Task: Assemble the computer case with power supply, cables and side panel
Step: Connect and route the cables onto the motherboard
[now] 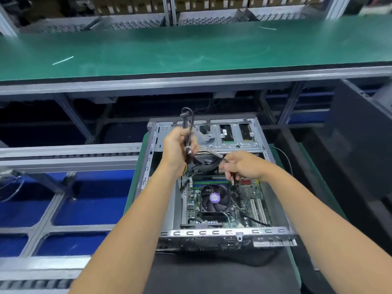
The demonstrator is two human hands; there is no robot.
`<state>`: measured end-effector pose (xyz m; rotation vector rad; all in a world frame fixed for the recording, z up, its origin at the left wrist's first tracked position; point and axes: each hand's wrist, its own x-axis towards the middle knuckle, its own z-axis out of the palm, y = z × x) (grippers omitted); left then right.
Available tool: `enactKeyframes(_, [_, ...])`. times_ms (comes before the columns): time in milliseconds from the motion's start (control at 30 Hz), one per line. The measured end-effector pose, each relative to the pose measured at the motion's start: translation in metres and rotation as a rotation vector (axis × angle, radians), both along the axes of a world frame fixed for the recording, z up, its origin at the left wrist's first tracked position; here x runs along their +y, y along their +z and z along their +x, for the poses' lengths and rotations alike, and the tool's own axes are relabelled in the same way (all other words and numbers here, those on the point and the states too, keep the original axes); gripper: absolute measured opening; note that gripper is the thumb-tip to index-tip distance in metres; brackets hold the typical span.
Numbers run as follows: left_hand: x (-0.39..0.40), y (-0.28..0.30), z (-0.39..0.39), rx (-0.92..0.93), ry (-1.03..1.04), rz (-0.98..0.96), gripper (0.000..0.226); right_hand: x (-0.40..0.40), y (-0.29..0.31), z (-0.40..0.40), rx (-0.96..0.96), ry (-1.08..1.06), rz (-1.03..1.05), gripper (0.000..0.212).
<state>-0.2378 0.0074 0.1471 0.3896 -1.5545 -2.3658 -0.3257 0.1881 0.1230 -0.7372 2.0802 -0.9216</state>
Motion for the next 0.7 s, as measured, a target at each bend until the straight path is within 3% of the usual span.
enactKeyframes(67, [0.001,-0.004,-0.001,-0.099,-0.003,-0.061,0.042,0.005,0.000,-0.001,0.024,-0.072,-0.064,0.020])
enactKeyframes(200, [0.006,-0.012,-0.003,-0.224,0.005,-0.460,0.062,0.013,0.001,-0.002,0.074,-0.074,-0.135,0.023])
enactKeyframes(367, [0.016,-0.025,-0.001,-0.236,0.058,-0.551,0.035,0.023,0.005,-0.001,0.113,-0.075,-0.161,0.028])
enactKeyframes(433, [0.019,-0.026,-0.001,-0.198,0.072,-0.502,0.023,0.025,0.006,0.000,0.114,-0.076,-0.147,0.028])
enactKeyframes(600, [0.017,-0.026,0.005,-0.148,-0.026,-0.228,0.052,0.028,0.004,0.006,0.025,-0.023,-0.021,0.024])
enactKeyframes(700, [0.015,-0.024,0.009,-0.155,-0.103,-0.164,0.054,0.025,0.007,0.009,-0.001,-0.038,-0.010,0.028])
